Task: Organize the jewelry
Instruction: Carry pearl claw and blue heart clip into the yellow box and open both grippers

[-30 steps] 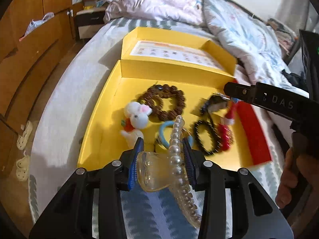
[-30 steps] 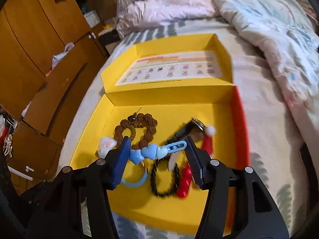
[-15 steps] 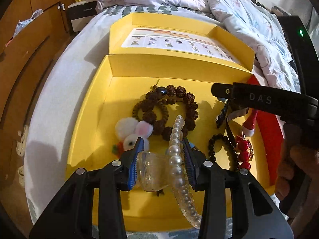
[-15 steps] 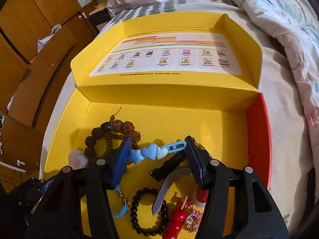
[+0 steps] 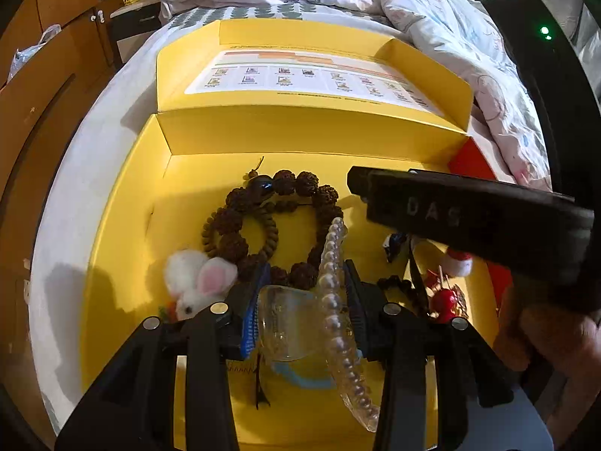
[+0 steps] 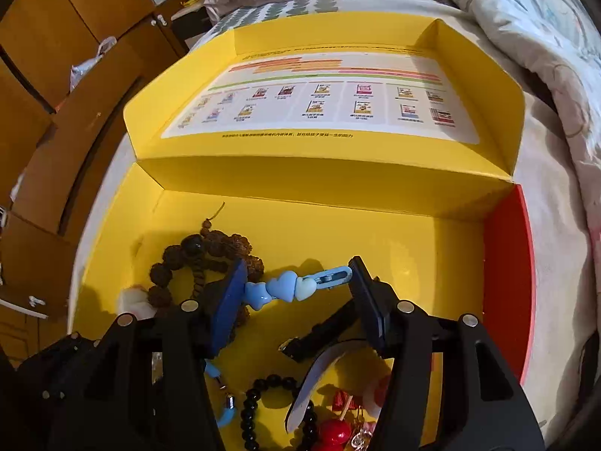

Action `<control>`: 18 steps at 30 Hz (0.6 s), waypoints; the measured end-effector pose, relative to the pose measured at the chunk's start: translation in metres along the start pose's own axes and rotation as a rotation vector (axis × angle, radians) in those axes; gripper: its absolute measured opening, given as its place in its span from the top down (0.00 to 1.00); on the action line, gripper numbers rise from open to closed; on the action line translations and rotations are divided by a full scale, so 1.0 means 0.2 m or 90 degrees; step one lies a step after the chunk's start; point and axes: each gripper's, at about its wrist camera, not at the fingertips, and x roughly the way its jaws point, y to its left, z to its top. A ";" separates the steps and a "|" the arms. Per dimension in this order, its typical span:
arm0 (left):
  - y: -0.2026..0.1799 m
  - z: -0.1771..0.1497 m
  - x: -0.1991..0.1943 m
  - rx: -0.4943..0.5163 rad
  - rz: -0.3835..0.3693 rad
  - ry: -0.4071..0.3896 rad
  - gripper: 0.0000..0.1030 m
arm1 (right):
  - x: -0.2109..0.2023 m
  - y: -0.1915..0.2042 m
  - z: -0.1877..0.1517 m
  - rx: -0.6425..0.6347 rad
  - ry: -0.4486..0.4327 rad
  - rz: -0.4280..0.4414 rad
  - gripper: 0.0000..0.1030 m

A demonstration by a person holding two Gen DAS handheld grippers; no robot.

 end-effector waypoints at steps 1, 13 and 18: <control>0.00 0.00 0.02 -0.003 0.003 0.001 0.61 | 0.01 0.01 0.00 -0.003 -0.001 -0.005 0.43; 0.02 0.01 -0.11 -0.010 0.019 -0.045 0.40 | -0.13 -0.04 0.02 0.011 -0.037 -0.002 0.40; 0.12 -0.01 -0.30 -0.049 0.006 -0.087 0.34 | -0.38 -0.11 0.04 0.051 -0.090 -0.013 0.36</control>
